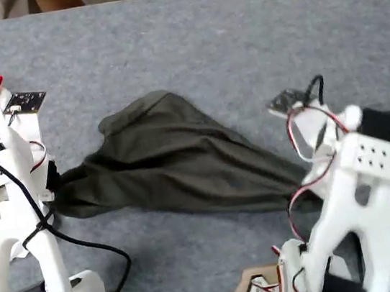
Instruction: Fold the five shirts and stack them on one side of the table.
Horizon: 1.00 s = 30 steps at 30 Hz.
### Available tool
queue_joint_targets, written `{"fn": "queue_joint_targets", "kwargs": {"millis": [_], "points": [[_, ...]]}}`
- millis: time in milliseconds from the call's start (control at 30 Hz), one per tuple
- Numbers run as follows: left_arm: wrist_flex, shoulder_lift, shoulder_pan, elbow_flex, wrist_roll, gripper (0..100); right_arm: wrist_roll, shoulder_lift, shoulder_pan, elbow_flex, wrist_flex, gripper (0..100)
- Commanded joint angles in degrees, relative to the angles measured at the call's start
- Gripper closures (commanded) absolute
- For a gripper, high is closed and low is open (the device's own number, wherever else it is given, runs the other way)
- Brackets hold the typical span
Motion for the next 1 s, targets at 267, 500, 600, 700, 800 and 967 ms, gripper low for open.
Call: {"fn": "queue_joint_targets", "kwargs": {"millis": [267, 500, 600, 700, 800, 967], "points": [[0.4, -1.1, -8.3, -11.8, -0.4, 98, 4.7, -10.9, 0.5, -6.5, 0.5, 84.6], [0.4, -1.2, -8.0, -11.8, -0.2, 98, -8.1, -10.6, -18.8, -9.0, -9.1, 77.1], [0.4, -1.5, -8.4, -11.8, -0.2, 98, -12.7, -7.2, -29.8, -8.9, -12.4, 77.1], [2.4, -1.5, -8.4, -12.0, -0.3, 98, -17.6, 1.3, -38.1, -8.9, -18.7, 77.1], [4.0, -1.5, -8.2, -11.8, -0.2, 98, -19.5, 13.8, -41.6, -8.9, -27.6, 77.1], [4.0, -1.5, -8.4, -11.8, -0.1, 98, -21.5, 36.5, -41.7, -14.6, -36.0, 77.1]]}}
